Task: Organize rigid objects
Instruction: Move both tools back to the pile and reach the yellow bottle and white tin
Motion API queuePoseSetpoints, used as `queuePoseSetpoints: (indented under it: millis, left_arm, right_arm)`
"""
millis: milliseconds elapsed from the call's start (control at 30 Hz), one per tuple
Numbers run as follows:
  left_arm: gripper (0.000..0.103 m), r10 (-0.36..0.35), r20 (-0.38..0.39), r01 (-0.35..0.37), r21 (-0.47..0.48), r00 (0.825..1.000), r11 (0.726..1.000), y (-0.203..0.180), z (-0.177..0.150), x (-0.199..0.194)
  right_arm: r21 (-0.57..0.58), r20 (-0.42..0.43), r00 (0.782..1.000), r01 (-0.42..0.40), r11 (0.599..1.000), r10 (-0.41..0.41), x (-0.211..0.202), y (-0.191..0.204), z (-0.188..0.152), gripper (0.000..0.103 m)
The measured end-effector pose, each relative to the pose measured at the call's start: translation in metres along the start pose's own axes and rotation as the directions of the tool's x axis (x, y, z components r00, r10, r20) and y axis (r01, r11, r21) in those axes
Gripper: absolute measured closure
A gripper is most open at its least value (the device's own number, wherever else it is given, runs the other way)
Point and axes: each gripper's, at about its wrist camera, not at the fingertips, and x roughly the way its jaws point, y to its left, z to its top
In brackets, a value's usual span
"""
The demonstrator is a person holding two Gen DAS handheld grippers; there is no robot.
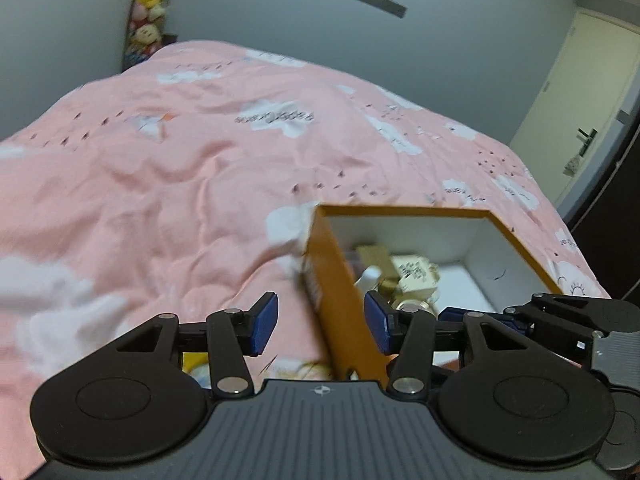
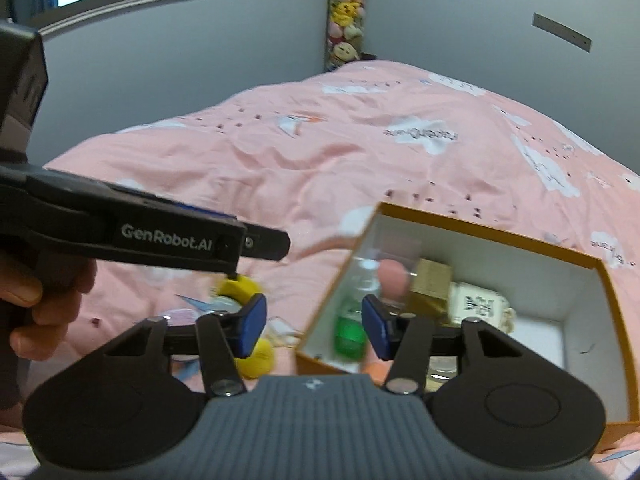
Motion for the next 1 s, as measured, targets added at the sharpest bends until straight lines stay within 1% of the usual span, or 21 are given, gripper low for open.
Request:
queuePoseSetpoints:
  millis: [133, 300, 367, 500, 600, 700, 1000]
  left_arm:
    - [0.045, 0.029, -0.05, -0.032, -0.046, 0.998, 0.998, 0.019, -0.016, -0.003]
    - [0.045, 0.055, -0.127, -0.067, -0.091, 0.99, 0.994, 0.04, -0.036, -0.002]
    - [0.045, 0.058, -0.154, -0.075, -0.105, 0.986, 0.992, 0.048, -0.042, -0.001]
    - [0.045, 0.049, -0.188, -0.076, -0.14, 0.981, 0.987, 0.06, -0.051, 0.003]
    - [0.045, 0.055, -0.198, -0.087, -0.155, 0.979, 0.984, 0.065, -0.053, 0.007]
    - [0.045, 0.053, -0.207, -0.089, -0.164, 0.977, 0.983, 0.069, -0.054, 0.011]
    - [0.045, 0.002, -0.215, -0.049, -0.214, 0.977, 0.976, 0.082, -0.053, 0.019]
  right_arm:
    - [-0.048, -0.018, 0.998, -0.057, 0.997, 0.057, 0.003, 0.024, -0.008, 0.056]
    - [-0.167, -0.059, 0.992, -0.118, 0.979, 0.109, 0.012, 0.054, -0.014, 0.067]
    - [-0.211, -0.077, 0.99, -0.129, 0.969, 0.115, 0.018, 0.062, -0.015, 0.068]
    - [-0.278, -0.143, 0.984, -0.142, 0.95, 0.106, 0.037, 0.071, -0.017, 0.076]
    - [-0.314, -0.187, 0.977, -0.157, 0.936, 0.102, 0.052, 0.073, -0.017, 0.076]
    - [-0.356, -0.211, 0.973, -0.162, 0.92, 0.09, 0.064, 0.073, -0.015, 0.076]
    - [-0.443, -0.295, 0.952, -0.211, 0.871, 0.081, 0.091, 0.067, -0.003, 0.076]
